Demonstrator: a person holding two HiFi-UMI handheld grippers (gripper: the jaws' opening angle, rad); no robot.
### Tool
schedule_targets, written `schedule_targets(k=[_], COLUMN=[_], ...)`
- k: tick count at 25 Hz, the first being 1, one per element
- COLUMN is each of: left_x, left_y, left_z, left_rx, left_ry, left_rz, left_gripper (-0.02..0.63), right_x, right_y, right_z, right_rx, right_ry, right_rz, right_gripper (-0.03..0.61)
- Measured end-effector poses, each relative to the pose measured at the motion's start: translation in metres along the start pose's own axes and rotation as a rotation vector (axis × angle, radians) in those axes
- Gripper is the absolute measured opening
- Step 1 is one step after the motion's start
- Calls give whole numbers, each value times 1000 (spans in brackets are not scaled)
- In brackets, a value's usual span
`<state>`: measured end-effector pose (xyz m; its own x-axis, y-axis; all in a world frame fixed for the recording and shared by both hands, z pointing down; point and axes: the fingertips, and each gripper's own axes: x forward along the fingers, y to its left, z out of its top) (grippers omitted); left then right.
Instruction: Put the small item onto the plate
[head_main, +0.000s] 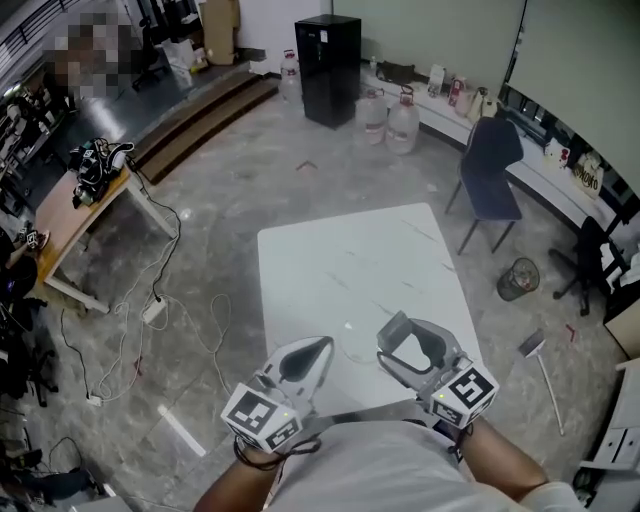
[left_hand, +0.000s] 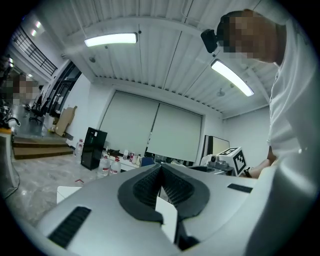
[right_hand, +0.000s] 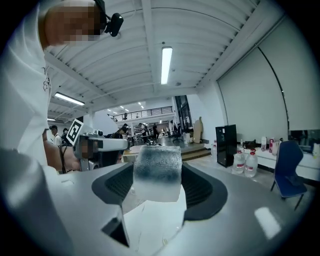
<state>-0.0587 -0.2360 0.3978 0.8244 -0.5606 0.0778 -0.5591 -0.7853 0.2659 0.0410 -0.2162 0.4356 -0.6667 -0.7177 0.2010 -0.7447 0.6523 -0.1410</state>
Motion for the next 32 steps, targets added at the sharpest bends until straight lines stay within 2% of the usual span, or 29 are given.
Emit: schedule_targets(k=[6, 11, 21, 32], left_x=[10, 27, 46, 61], left_y=[28, 36, 45, 59], left_z=[-14, -32, -57, -90], left_rx=[-30, -54, -80, -129], left_ry=[35, 58, 72, 107], left_rz=[-14, -13, 65, 173], left_gripper=[5, 5, 5, 5], right_x=[31, 46, 71, 110], right_y=[-22, -48, -82, -102], right_z=[-40, -78, -154, -270], right_rx=[3, 11, 33, -11], right_ry=[87, 153, 299, 523], right_rz=[-38, -44, 31, 171], right_gripper=[295, 295, 293, 292])
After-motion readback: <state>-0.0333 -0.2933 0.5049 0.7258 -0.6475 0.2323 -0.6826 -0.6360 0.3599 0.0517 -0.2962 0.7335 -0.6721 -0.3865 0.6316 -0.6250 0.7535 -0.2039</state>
